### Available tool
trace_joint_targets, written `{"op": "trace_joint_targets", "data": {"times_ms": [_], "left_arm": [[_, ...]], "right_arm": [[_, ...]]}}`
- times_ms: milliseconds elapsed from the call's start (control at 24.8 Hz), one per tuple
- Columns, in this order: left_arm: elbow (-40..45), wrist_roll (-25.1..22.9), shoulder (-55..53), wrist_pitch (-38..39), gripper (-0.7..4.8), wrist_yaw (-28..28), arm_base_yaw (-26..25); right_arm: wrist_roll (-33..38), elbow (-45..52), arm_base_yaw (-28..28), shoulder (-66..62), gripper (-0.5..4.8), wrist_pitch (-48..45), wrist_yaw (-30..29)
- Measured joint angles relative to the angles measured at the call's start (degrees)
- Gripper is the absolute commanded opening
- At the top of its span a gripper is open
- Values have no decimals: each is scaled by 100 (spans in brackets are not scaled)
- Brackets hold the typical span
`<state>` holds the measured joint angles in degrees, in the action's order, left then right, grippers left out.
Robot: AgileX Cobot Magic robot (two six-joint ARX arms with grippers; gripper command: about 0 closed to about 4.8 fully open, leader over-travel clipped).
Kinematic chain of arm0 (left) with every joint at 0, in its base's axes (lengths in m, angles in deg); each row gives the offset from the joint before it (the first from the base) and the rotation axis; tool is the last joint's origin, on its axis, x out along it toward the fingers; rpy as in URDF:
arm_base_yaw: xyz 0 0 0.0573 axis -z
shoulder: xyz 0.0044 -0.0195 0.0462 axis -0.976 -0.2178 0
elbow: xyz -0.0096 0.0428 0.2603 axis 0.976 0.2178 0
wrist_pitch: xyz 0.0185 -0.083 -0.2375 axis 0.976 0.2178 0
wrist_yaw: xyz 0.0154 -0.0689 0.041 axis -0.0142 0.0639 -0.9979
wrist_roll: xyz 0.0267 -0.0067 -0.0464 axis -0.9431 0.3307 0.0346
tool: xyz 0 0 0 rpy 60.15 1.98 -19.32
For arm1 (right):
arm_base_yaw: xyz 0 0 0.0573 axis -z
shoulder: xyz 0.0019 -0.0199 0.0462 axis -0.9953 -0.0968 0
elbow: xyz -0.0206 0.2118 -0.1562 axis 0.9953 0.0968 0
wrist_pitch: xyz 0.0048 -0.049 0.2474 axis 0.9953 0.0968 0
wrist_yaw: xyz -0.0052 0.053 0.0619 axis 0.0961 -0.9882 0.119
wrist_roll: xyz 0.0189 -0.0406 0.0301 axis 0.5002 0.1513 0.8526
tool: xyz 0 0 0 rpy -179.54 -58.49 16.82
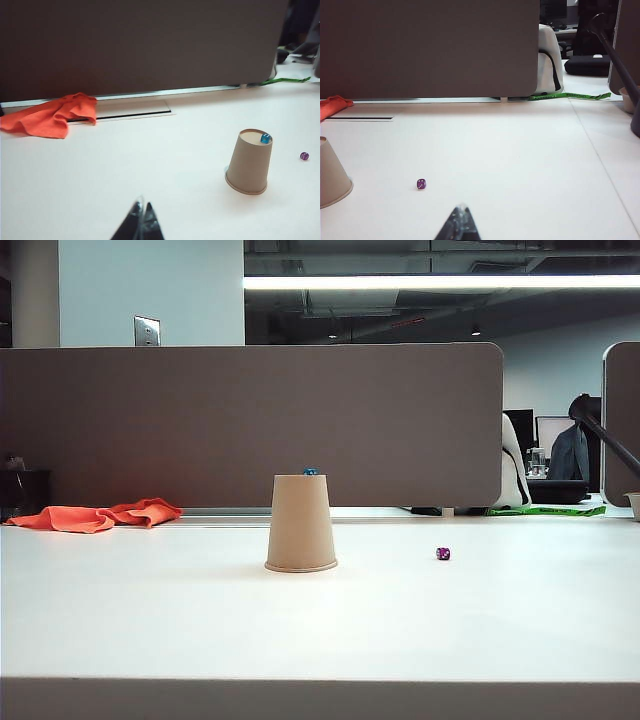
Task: Throw the dice onto the paper cup, compare its value with the values of the other dice on the table, place the die with the higher value on the paper cup, and take no action if both dice have the same value.
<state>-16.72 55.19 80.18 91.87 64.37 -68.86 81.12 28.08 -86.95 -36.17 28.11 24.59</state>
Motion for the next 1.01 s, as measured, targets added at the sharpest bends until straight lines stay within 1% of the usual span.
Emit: {"op": "trace_joint_targets", "data": {"times_ms": [322, 403, 443, 644, 845, 1006], "left_arm": [[413, 22, 0, -210, -6, -98, 0], [551, 22, 0, -470, -6, -96, 0], [658, 22, 0, -752, -6, -96, 0], [935, 31, 0, -1342, -6, -98, 0], [1198, 35, 2, -1526, -6, -249, 0], [1285, 149, -4, -1456, -6, -240, 0]], "right_arm": [[0, 0, 0, 0, -1, 0, 4], [0, 0, 0, 0, -1, -2, 4], [2, 0, 0, 0, -1, -7, 4], [2, 0, 0, 0, -1, -37, 4], [-4, 0, 0, 0, -1, -118, 17], [-11, 0, 0, 0, -1, -116, 20]]}}
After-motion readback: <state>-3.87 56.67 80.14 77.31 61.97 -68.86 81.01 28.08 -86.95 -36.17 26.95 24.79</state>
